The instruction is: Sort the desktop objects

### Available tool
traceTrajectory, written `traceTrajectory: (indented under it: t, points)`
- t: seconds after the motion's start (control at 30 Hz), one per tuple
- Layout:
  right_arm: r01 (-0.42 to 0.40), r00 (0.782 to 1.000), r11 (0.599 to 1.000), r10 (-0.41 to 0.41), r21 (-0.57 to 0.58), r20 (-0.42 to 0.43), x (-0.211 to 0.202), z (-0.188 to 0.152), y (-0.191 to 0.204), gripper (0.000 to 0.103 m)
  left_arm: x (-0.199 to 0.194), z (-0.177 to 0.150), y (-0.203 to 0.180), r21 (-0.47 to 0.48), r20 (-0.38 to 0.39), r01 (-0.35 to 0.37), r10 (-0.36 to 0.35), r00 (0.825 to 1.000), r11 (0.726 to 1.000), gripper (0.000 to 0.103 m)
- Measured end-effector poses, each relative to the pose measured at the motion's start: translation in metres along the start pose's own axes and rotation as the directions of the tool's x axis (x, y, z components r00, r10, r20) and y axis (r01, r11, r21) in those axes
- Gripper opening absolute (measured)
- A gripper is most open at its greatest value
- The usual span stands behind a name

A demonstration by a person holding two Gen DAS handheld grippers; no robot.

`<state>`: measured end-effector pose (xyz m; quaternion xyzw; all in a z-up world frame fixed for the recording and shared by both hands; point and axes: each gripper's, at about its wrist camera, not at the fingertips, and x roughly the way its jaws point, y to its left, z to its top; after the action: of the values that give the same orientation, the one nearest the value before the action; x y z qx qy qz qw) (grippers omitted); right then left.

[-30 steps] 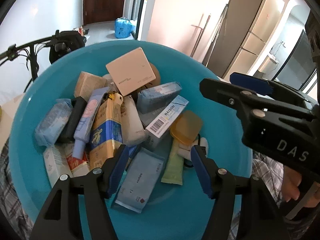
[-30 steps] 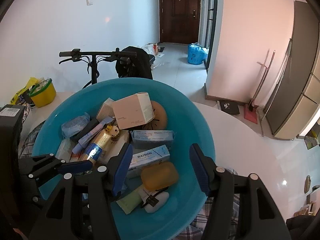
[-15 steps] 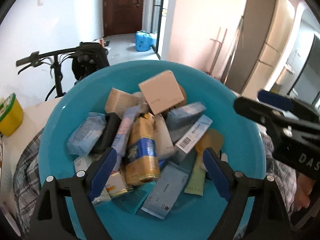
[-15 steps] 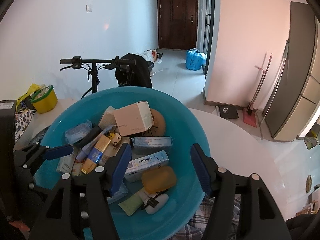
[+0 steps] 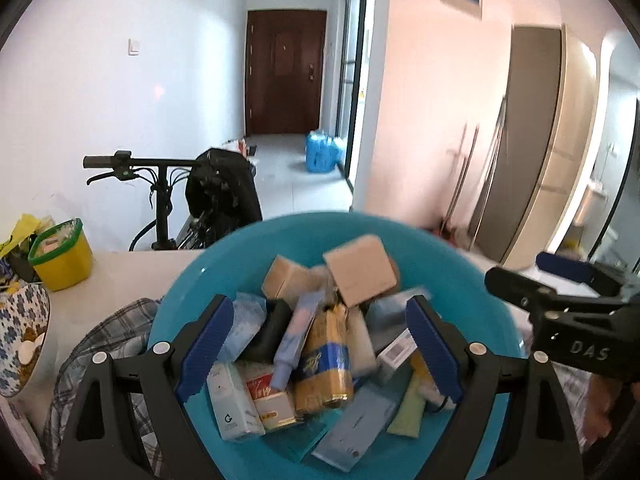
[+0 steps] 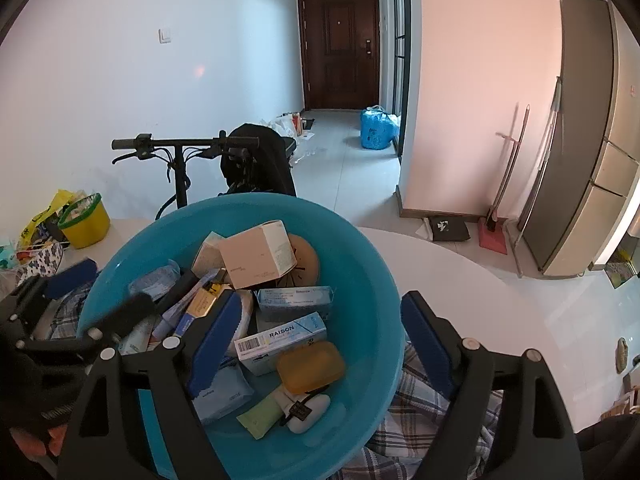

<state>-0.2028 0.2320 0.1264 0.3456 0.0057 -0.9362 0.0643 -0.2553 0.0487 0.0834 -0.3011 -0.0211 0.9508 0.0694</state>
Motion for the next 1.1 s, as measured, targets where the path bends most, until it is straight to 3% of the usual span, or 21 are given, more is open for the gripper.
traceTrajectory:
  t: [0.27, 0.4, 0.53, 0.6, 0.63, 0.77, 1.1]
  points:
    - [0.036, 0.998, 0.999, -0.037, 0.019, 0.052, -0.016, 0.003, -0.003, 0.081, -0.017, 0.009, 0.002, 0.021, 0.077, -0.068, 0.066, 0.995, 0.997, 0.09]
    - [0.042, 0.997, 0.999, -0.043, 0.018, 0.071, -0.021, 0.005, -0.001, 0.082, -0.027, 0.01, 0.002, 0.036, 0.103, -0.057, 0.053, 0.993, 0.998, 0.09]
    - [0.055, 0.993, 0.998, -0.057, 0.018, 0.105, -0.028, 0.006, 0.002, 0.1, -0.042, 0.012, 0.001, 0.041, 0.169, -0.079, 0.071, 0.983, 0.996, 0.09]
    - [0.061, 0.991, 0.998, -0.062, 0.01, 0.115, -0.031, 0.006, 0.004, 0.1, -0.051, 0.012, 0.004, 0.031, 0.212, -0.069, 0.061, 0.975, 0.997, 0.095]
    - [0.063, 0.991, 0.998, -0.063, 0.006, 0.12, -0.033, 0.007, 0.005, 0.1, -0.054, 0.013, 0.005, 0.028, 0.222, -0.066, 0.058, 0.973, 0.997, 0.103]
    - [0.066, 0.986, 0.998, -0.067, 0.007, 0.15, -0.042, 0.008, 0.006, 0.101, -0.074, 0.014, 0.009, 0.014, 0.294, -0.065, 0.058, 0.954, 0.998, 0.103]
    - [0.06, 0.976, 0.998, -0.063, 0.02, 0.211, -0.07, 0.006, 0.007, 0.102, -0.112, 0.02, 0.01, 0.02, 0.352, -0.068, 0.057, 0.934, 0.997, 0.103]
